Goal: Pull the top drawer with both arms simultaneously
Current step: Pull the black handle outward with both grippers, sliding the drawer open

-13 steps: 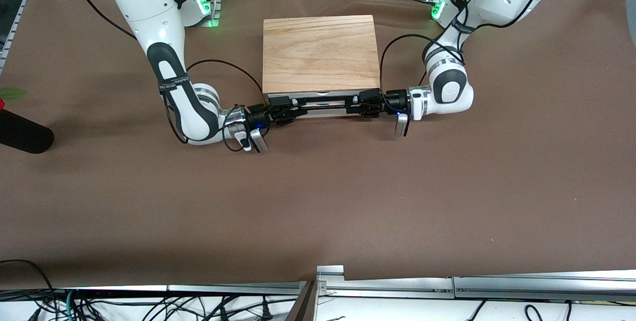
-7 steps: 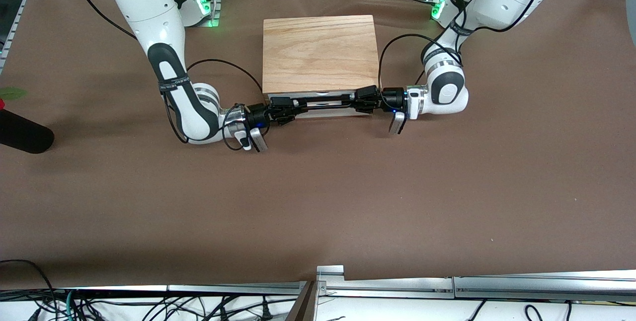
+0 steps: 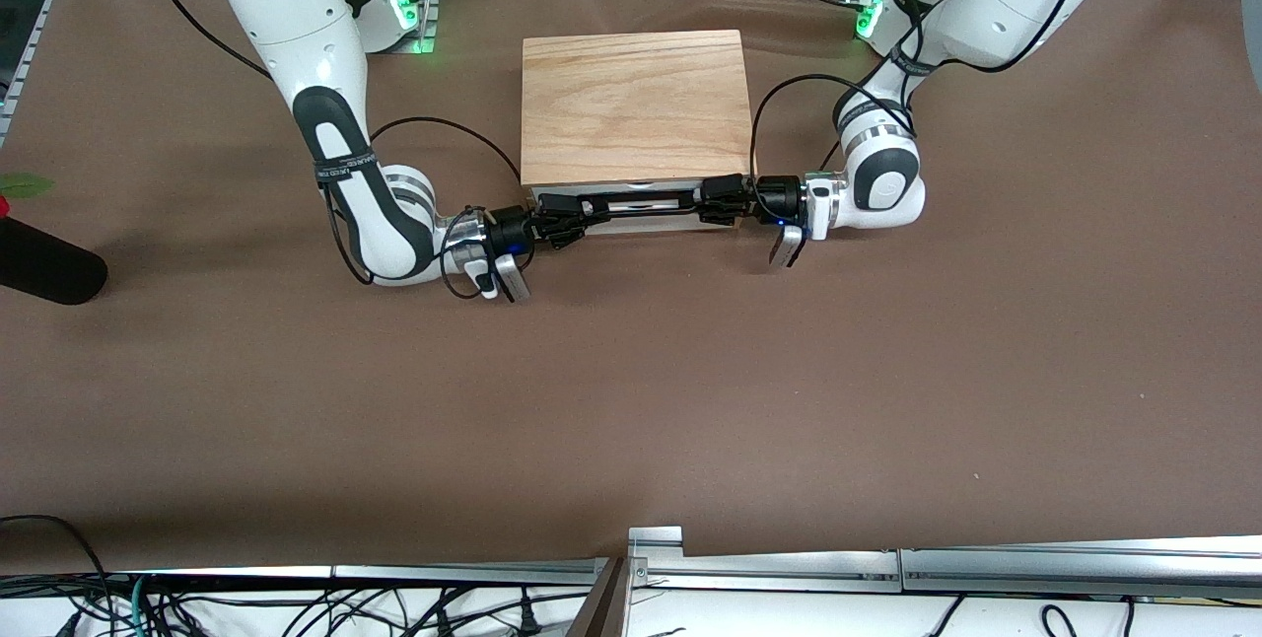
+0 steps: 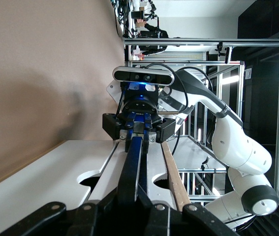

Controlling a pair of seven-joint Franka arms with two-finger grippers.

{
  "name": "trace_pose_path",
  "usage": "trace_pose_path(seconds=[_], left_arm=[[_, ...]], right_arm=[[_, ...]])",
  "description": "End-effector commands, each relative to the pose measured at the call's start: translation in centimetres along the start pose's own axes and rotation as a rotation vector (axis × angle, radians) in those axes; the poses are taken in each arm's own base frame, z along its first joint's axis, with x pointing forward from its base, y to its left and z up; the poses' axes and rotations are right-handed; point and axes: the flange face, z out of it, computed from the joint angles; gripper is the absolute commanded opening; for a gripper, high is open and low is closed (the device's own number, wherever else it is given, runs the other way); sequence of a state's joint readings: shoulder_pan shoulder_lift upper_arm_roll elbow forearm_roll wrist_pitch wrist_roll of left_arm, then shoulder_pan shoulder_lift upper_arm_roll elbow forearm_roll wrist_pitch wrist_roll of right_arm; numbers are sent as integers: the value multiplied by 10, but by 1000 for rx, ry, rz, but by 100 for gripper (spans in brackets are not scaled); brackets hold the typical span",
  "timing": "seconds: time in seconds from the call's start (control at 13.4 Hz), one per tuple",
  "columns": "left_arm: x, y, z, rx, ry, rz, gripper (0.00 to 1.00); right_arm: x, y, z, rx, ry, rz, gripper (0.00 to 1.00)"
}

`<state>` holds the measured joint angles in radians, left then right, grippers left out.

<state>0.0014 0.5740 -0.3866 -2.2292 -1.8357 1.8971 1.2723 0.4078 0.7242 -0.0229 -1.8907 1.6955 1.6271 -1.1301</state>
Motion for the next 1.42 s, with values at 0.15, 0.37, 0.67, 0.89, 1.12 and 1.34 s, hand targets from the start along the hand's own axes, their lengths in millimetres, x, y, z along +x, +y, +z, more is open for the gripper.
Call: trace_pose_path(seconds=[0.15,0.37,0.67,0.89,1.12,1.34], left_arm=[[-10,-13,3,5,-1,-53,0],[1,-11,0,6,8,-85,0],[18,-10,-9,11,24,-112,0],[30,-6,-13,11,29,-155,0],[46,-6,-18,8,43,-165,0],[65,-6,-27,24,31,-192,0]], right_arm=[[0,2,-1,11,27,-32,9],[6,3,0,19,51,-35,9],[23,7,-4,24,71,-50,9],[36,5,-11,26,89,-61,9],[51,12,-20,25,104,-61,9],[72,9,-31,19,124,-51,9]])
